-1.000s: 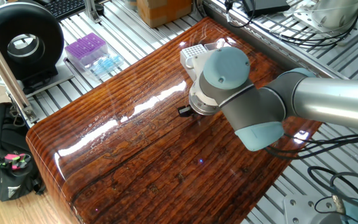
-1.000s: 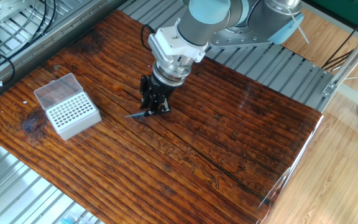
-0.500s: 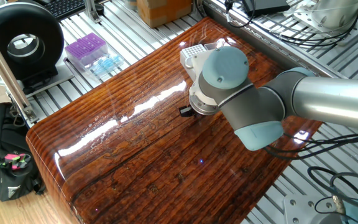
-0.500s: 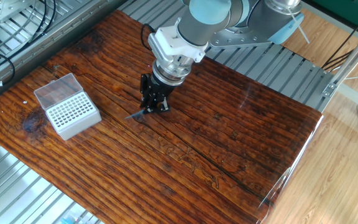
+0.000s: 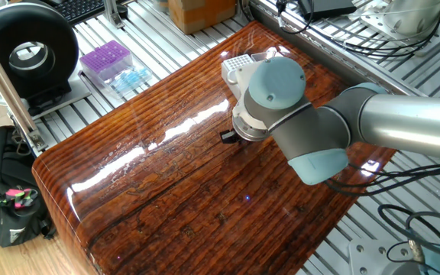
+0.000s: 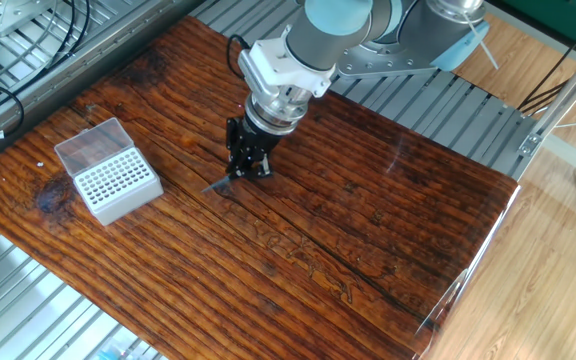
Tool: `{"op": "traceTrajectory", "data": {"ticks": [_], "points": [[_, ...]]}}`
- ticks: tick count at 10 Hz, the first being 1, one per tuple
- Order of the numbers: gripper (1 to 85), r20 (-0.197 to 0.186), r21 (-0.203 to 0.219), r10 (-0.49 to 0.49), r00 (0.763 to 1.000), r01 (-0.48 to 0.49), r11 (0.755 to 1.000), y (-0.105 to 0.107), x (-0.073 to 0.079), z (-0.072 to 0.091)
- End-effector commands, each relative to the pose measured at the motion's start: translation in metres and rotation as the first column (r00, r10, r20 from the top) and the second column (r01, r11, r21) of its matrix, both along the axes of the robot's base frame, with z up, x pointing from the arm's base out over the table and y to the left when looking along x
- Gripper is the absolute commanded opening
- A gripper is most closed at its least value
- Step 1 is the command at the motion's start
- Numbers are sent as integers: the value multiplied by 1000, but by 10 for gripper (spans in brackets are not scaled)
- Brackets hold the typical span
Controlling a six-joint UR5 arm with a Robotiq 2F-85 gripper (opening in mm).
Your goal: Insert a medium pipette tip into the holder for medium pipette tips
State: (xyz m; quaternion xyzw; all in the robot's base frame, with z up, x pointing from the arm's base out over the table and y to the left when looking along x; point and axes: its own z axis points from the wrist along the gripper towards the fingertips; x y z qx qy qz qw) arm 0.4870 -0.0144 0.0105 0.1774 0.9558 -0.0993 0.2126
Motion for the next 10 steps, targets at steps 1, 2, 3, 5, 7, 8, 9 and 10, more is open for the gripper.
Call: {"op": "traceTrajectory", "data": {"ticks": [1, 2, 3, 5, 7, 8, 9, 10], "points": [[210, 12, -12, 28, 1000, -28, 1000, -2, 5, 4], [237, 18, -14, 46, 999, -46, 999, -1, 8, 5], [263, 21, -16, 69, 997, -69, 997, 0, 9, 7], [323, 77, -34, 161, 984, -159, 987, -1, 17, 17], [327, 99, -14, 172, 980, -172, 985, 1, 9, 25], [323, 101, -13, 175, 979, -174, 985, 2, 9, 25], [323, 109, -19, 180, 978, -179, 984, 1, 13, 25], [323, 115, -28, 183, 976, -181, 983, -1, 17, 23]]}}
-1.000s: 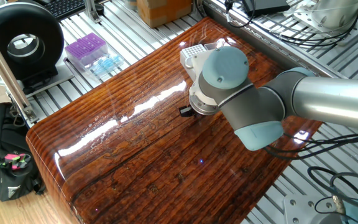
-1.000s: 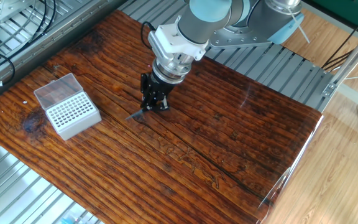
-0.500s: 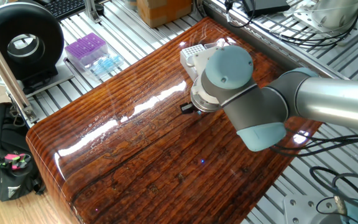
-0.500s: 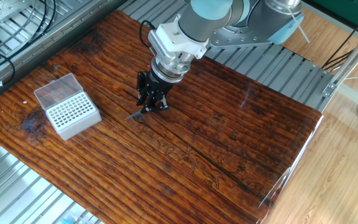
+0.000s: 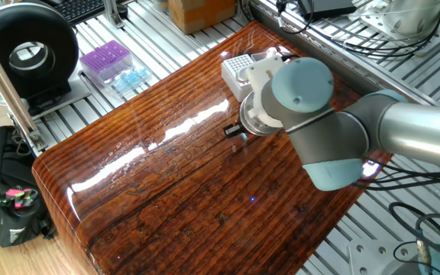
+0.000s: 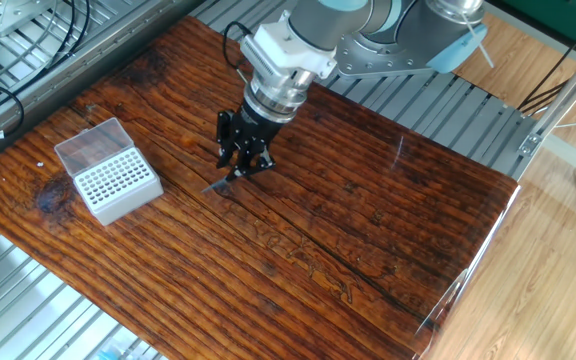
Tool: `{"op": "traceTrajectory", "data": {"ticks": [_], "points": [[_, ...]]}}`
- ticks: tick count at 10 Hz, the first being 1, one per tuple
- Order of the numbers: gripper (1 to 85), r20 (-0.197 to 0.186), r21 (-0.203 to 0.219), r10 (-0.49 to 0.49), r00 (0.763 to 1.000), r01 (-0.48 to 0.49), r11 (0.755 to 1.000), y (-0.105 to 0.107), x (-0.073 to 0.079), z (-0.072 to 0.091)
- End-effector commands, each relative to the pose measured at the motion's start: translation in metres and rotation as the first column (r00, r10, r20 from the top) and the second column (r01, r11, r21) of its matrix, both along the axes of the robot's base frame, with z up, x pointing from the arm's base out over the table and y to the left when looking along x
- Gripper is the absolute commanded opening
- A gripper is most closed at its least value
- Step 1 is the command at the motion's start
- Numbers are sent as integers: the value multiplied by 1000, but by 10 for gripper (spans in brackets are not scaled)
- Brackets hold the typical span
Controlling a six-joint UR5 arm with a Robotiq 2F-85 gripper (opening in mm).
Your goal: Insert a medium pipette tip into the holder for medium pipette tips
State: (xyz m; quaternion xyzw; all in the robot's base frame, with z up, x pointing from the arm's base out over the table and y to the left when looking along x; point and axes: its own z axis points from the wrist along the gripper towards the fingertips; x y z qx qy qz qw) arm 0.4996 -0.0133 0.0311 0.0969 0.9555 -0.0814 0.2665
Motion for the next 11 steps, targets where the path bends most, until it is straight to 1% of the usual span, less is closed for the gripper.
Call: {"op": "traceTrajectory", "data": {"ticks": [1, 3, 4, 5, 9, 11], "points": [[323, 39, -2, 12, 999, -11, 1000, -4, 10, 1], [313, 60, -7, -6, 998, 6, 1000, -7, 15, 1], [310, 62, 4, -15, 998, 15, 1000, -6, 15, 0], [307, 60, 8, -21, 998, 21, 1000, -6, 14, -1], [307, 57, 4, -19, 998, 19, 1000, -7, 13, -1], [307, 44, -9, -22, 999, 23, 1000, -10, 7, 2]]}}
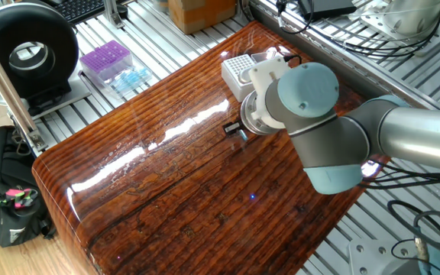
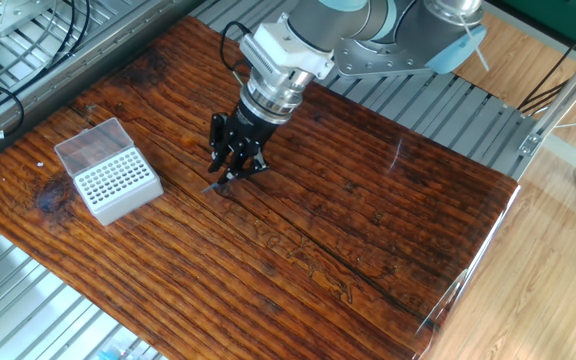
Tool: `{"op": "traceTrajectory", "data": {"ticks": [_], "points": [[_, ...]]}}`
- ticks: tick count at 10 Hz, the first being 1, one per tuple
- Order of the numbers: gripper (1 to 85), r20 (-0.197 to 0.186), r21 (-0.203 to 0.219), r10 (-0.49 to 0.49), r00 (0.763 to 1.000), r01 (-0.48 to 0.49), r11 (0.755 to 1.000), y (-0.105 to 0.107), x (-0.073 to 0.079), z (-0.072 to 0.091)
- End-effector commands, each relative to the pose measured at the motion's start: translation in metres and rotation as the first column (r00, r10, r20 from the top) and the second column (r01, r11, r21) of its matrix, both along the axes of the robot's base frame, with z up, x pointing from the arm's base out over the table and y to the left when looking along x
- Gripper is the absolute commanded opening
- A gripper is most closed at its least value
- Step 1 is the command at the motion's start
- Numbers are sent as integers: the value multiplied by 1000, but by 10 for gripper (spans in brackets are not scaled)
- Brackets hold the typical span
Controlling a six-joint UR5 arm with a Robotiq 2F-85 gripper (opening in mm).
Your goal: Insert a medium pipette tip into the holder for medium pipette tips
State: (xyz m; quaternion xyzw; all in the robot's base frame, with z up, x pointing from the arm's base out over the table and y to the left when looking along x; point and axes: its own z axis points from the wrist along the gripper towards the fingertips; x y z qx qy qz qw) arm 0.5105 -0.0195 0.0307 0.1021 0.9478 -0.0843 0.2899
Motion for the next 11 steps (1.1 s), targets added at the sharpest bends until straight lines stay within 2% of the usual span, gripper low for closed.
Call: {"op": "traceTrajectory", "data": {"ticks": [1, 3, 6, 11], "points": [[307, 4, 3, -11, 1000, 11, 1000, -2, -3, 5], [307, 26, 9, -5, 1000, 4, 1000, 0, 1, 8], [307, 37, 23, -5, 999, 4, 1000, 3, 6, 4], [310, 35, -7, 18, 999, -18, 1000, 0, 8, 8]]}}
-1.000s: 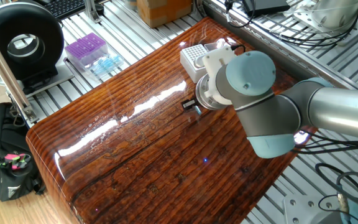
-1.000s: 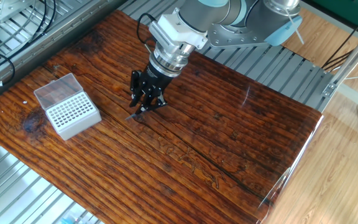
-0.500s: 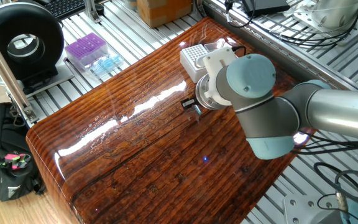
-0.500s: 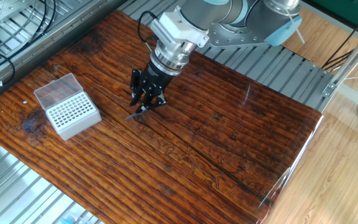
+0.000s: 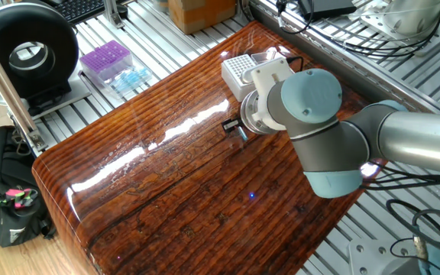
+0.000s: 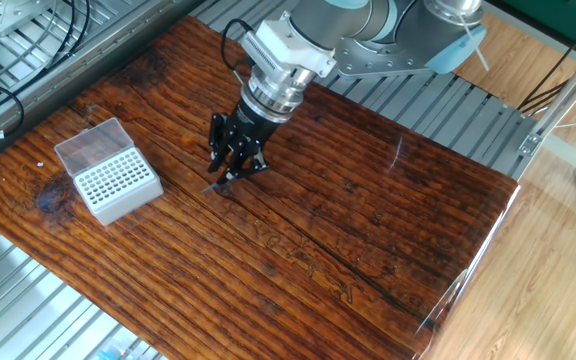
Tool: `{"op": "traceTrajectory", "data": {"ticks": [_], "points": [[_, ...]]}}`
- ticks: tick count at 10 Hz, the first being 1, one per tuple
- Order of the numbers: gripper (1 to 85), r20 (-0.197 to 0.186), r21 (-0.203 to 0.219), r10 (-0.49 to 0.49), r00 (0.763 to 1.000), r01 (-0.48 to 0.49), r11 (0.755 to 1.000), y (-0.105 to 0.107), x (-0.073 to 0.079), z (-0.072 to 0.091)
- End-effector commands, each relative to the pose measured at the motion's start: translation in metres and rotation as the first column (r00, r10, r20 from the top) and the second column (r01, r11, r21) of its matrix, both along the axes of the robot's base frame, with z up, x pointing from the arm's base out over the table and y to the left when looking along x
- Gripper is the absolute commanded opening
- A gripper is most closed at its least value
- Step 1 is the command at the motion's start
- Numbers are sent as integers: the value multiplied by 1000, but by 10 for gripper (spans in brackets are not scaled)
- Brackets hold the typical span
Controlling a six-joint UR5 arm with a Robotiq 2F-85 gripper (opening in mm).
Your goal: Insert a medium pipette tip into the holder for medium pipette tips
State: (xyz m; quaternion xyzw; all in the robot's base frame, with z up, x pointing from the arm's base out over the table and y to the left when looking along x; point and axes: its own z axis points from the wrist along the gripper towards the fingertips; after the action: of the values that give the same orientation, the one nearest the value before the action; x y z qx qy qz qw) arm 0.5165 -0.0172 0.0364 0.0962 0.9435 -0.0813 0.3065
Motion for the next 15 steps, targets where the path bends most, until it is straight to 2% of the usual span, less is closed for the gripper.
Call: {"op": "traceTrajectory", "data": {"ticks": [1, 2, 4, 5, 8, 9, 10, 11, 12, 13, 14, 15], "points": [[310, -3, -10, 10, 1000, -10, 1000, -1, 1, 3], [310, -15, -7, 13, 1000, -13, 1000, 0, -1, 2], [317, -92, 14, 60, 994, -59, 998, 10, -15, -9], [317, -113, 13, 71, 991, -70, 997, 11, -19, -12], [317, 2, 20, 95, 996, -95, 995, 19, 5, 8], [320, 47, 8, 91, 995, -92, 996, 19, 16, 17], [320, 75, 0, 92, 993, -92, 996, 21, 23, 23], [320, 97, -32, 93, 991, -90, 995, 19, 29, 31], [317, 99, -43, 90, 991, -86, 995, 18, 31, 33], [313, 82, -44, 88, 993, -85, 995, 16, 27, 30], [310, 70, -27, 84, 994, -83, 996, 16, 23, 25], [310, 74, -5, 81, 994, -81, 997, 14, 18, 22]]}}
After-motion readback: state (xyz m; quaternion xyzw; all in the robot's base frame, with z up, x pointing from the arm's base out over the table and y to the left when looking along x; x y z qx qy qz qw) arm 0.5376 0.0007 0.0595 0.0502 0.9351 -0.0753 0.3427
